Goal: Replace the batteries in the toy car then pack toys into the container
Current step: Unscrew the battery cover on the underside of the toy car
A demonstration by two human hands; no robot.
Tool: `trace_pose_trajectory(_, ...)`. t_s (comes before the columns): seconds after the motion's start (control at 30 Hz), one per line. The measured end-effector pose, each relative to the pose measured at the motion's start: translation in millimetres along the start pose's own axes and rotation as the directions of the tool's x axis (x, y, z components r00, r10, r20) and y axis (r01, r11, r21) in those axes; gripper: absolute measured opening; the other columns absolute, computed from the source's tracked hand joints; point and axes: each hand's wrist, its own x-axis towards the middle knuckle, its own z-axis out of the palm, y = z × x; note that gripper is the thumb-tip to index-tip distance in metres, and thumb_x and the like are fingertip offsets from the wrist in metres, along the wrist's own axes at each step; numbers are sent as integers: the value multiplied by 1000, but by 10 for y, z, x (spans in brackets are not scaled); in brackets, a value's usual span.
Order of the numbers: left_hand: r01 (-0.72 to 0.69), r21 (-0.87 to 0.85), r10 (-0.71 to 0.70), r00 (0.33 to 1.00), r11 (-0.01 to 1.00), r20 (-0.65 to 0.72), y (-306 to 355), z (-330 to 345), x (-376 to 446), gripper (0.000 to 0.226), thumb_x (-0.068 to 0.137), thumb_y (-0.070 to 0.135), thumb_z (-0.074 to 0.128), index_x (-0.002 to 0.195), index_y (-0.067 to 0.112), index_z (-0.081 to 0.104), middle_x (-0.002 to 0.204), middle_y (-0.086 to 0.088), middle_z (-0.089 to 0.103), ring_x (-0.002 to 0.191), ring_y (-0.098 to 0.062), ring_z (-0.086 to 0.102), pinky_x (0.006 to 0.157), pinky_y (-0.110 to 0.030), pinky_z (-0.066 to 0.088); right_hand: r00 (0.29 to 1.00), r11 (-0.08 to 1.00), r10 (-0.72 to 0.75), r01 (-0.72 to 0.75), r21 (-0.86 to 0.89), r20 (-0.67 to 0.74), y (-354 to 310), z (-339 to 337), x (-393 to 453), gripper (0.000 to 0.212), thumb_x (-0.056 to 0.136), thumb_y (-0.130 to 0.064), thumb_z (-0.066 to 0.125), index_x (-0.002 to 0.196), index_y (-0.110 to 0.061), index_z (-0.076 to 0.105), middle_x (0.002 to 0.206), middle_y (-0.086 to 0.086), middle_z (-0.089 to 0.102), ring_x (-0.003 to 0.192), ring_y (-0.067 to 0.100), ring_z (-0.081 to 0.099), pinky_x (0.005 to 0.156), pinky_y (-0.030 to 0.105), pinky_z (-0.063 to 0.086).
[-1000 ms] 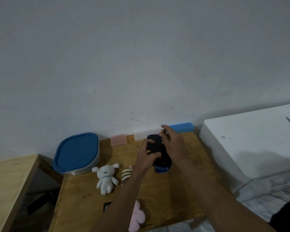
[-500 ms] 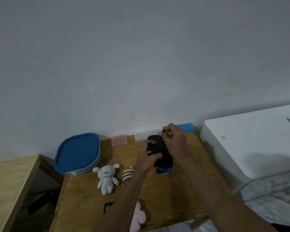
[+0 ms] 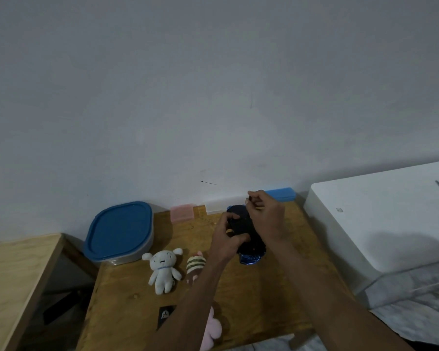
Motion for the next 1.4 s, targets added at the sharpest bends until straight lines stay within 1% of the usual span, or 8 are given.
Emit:
trace_pose_trajectory(0.13, 11, -12, -11, 1000, 1000, -2, 5, -9, -12, 46, 74, 3, 72, 109, 26, 53, 117, -1, 60, 109, -21, 61, 80, -39, 63, 999, 999, -41, 41, -17, 7, 4, 3, -10, 19, 86, -12, 77, 106, -9, 74, 93, 2, 72, 81, 9, 69, 73, 12, 55)
trace_pose_trajectory(0.3, 21, -13, -21, 1000, 1000, 0, 29, -18, -13, 46, 77, 0, 72, 111, 24, 51, 117, 0, 60, 104, -20, 63, 72, -31, 63, 1000, 1000, -2, 2, -25, -9, 11, 3, 5, 24, 87, -10, 75, 111, -8, 74, 92, 4, 75, 82, 11, 69, 77, 28, 62)
trace_pose_trajectory(0.4, 18, -17, -18, 1000, 1000, 3, 32, -6, -20, 46, 77, -1, 71, 111, 23, 51, 118, -2, 60, 105, -20, 62, 71, -28, 62, 1000, 1000, 3, -3, -17, 11, -17, -2, 1, 30, 88, -9, 73, 118, -11, 71, 92, 2, 76, 81, 10, 70, 77, 24, 60)
trace_pose_trajectory(0.63, 25, -22, -25, 1000, 999, 3, 32, 9, -17, 47, 77, -1, 71, 110, 25, 52, 119, -2, 59, 106, -19, 62, 71, -25, 61, 1000, 1000, 26, -26, 0, 11, 5, -17, 9, 19, 85, -16, 79, 99, -12, 67, 89, -4, 69, 77, 4, 64, 66, 12, 53)
trace_pose_trajectory(0.77, 31, -17, -31, 999, 999, 7, 18, -3, -5, 46, 77, 0, 72, 110, 25, 52, 121, -2, 58, 106, -18, 61, 68, -23, 59, 999, 997, 50, -50, 54, 3, 37, -3, 17, 14, 85, -7, 77, 99, -7, 71, 87, -3, 72, 78, -4, 65, 73, 12, 56)
trace_pose_trajectory(1.07, 59, -16, -59, 998, 998, 22, 4, -6, 17, 46, 77, -3, 71, 110, 22, 51, 118, 0, 58, 103, -16, 61, 68, -22, 58, 993, 988, 121, -121, 92, 5, 96, 69, 21, 21, 84, -8, 78, 104, -12, 75, 91, -3, 74, 84, 4, 70, 77, 23, 60)
trace_pose_trajectory(1.23, 68, -7, -67, 997, 998, 45, 3, -29, 62, 48, 77, -7, 70, 110, 21, 50, 120, -3, 56, 101, -16, 60, 66, -21, 57, 977, 967, 212, -206, 148, -27, 88, 53, 91, 27, 84, -9, 79, 110, -13, 72, 84, -10, 69, 80, -3, 67, 71, 8, 53)
trace_pose_trajectory(1.4, 95, -3, -95, 994, 995, 47, -69, -25, 73, 54, 76, -10, 69, 108, 28, 51, 128, -7, 53, 106, -20, 60, 65, -22, 56, 972, 963, 231, -224, 150, -35, 100, -2, 144, 22, 83, -7, 79, 104, -7, 72, 85, -5, 69, 80, 2, 67, 70, 7, 52)
